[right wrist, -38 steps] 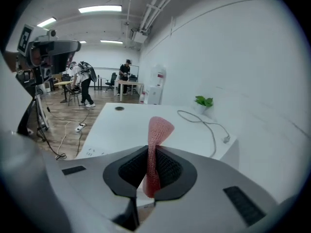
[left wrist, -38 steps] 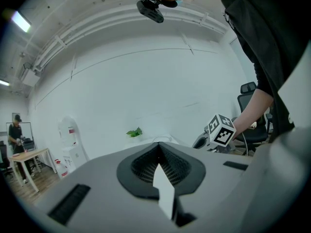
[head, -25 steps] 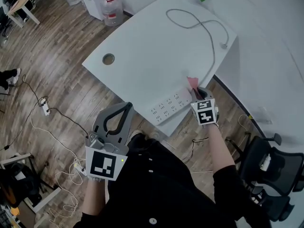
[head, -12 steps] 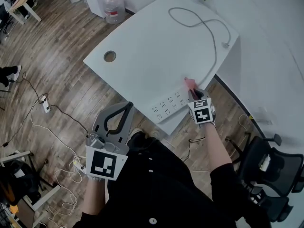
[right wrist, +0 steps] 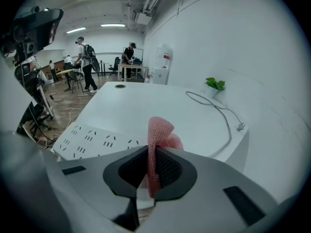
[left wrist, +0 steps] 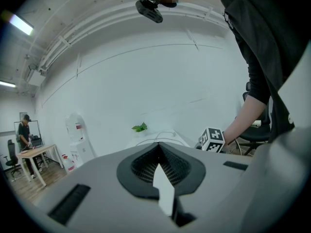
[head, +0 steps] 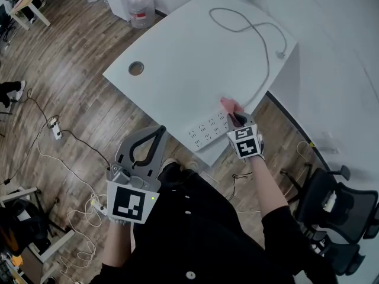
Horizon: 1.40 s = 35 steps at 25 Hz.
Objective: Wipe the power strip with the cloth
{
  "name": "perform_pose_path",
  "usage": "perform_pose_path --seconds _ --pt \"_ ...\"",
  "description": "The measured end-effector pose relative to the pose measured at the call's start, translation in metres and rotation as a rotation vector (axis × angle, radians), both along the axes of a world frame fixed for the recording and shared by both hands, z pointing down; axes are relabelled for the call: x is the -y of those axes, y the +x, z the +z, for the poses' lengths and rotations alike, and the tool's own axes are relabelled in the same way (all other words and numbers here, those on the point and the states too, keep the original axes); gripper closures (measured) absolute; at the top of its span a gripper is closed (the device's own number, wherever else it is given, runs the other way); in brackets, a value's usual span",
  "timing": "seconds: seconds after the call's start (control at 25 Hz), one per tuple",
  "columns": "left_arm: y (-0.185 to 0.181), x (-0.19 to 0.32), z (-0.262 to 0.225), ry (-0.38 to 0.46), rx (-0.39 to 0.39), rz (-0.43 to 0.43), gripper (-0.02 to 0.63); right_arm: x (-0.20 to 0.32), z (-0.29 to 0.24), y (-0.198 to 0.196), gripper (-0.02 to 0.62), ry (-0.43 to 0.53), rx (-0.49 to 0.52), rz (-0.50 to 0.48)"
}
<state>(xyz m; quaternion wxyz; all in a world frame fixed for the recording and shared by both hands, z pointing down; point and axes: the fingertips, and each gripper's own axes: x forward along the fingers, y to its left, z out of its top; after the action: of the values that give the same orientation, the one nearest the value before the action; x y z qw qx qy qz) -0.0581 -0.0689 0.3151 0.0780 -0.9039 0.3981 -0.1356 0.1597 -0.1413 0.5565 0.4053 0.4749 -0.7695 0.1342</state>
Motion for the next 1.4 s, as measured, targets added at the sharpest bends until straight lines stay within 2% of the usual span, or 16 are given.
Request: perform_pose_path --seconds 0.32,0.56,0.84,1.16,1.4 --pt "0.003 -0.001 -0.001 0.001 -0.007 0.006 0.595 -0.022 0.000 -0.049 0.538 -0.017 0.043 -0.109" --pt "0.004 -0.001 -0.003 0.011 -0.010 0.009 0.595 -0.048 0.000 -0.099 0.538 -0.028 0.029 -0.292" --pt "0.001 -0.003 -0.002 0.009 -0.013 -0.001 0.595 -0.073 0.001 -0.145 0.538 -0.045 0.062 -0.413" --pt "-0.005 -0.003 -0.002 0.008 -0.015 -0.013 0.595 -0.093 0.002 -0.177 0.538 -0.066 0.087 -0.494" --pt "-0.010 -0.001 -0.001 0.010 -0.007 -0.012 0.595 -0.089 -0.002 -0.178 0.538 -0.060 0.109 -0.452"
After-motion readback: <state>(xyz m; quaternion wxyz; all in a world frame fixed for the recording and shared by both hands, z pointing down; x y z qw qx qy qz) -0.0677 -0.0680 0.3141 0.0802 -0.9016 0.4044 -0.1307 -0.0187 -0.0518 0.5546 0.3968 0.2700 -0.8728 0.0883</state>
